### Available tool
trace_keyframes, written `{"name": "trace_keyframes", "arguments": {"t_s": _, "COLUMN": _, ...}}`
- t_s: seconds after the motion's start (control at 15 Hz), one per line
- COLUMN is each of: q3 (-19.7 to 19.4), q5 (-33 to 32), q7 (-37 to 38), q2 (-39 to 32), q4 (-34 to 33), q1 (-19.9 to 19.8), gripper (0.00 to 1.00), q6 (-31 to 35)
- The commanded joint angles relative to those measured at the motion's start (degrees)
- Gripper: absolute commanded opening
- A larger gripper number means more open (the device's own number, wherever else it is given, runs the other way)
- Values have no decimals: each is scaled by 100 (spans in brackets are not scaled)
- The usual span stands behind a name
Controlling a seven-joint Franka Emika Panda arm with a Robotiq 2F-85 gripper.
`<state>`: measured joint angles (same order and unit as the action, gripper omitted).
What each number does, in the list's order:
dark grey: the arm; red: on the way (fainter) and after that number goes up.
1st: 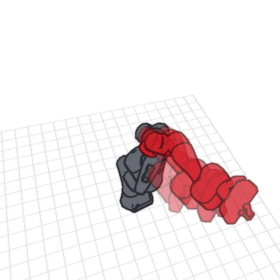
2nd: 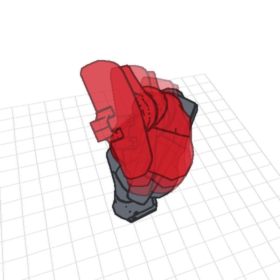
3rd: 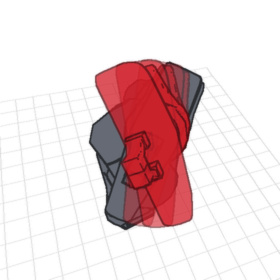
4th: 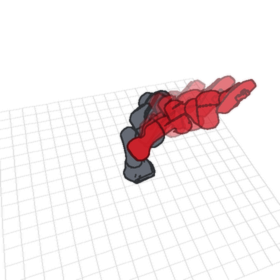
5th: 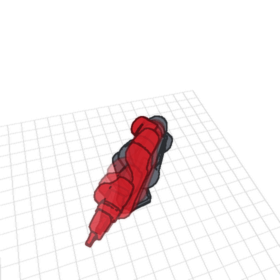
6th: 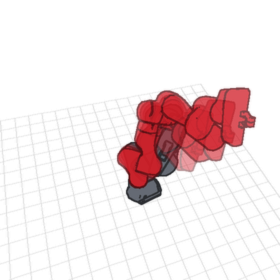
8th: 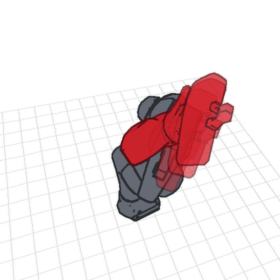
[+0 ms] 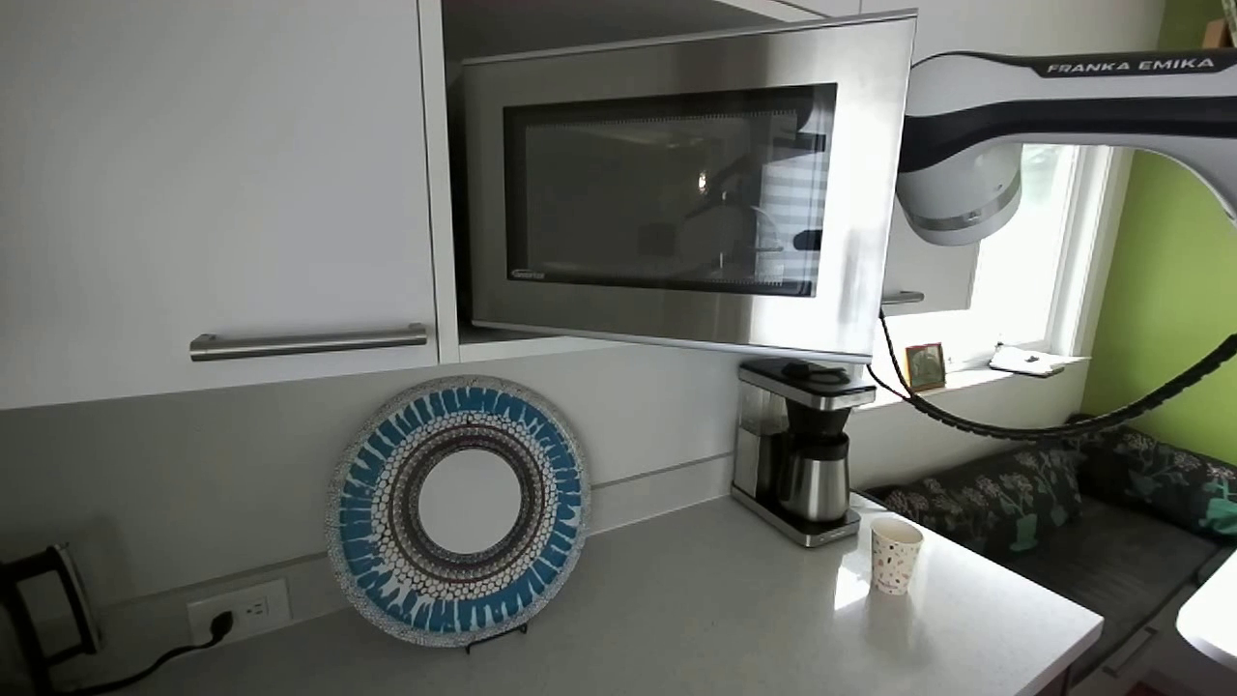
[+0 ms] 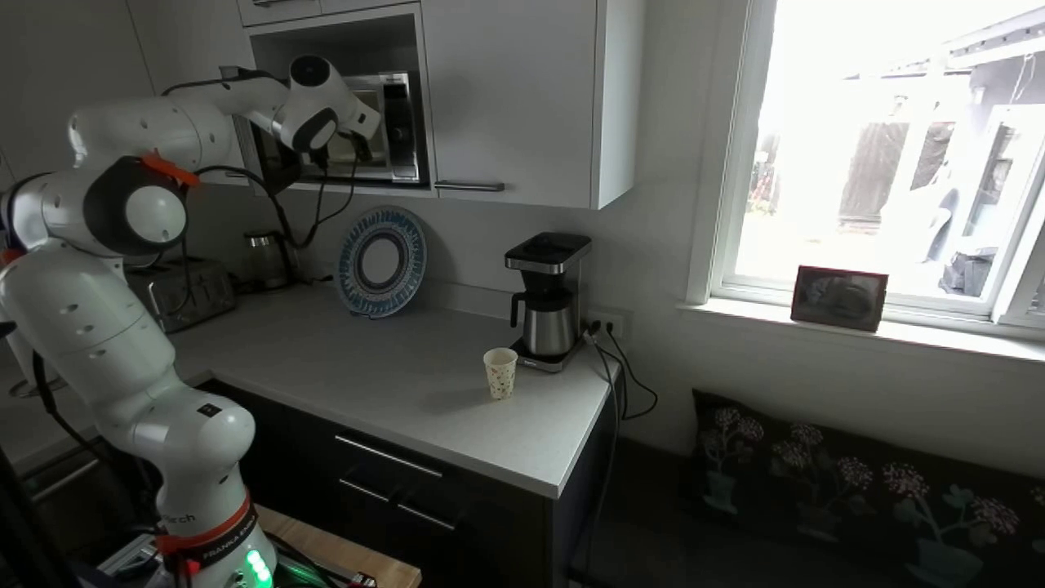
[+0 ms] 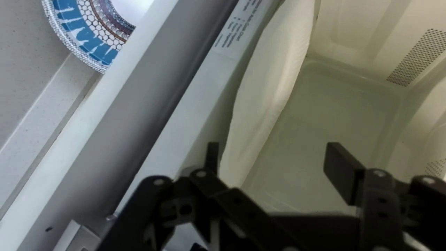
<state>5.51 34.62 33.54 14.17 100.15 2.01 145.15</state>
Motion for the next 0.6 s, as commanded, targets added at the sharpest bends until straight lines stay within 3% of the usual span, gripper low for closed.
{"name": "trace_keyframes", "arguments": {"t_s": 0.0, "q3": 23, "q5": -696, "q7": 316, "q2": 74, "q4": -36, "q1": -98, "gripper": 100, "q6": -346}}
{"name": "trace_keyframes", "arguments": {"t_s": 0.53, "q3": -35, "q5": -1905, "q7": 115, "q2": 455, "q4": -173, "q1": -159, "gripper": 100, "q6": -1410}}
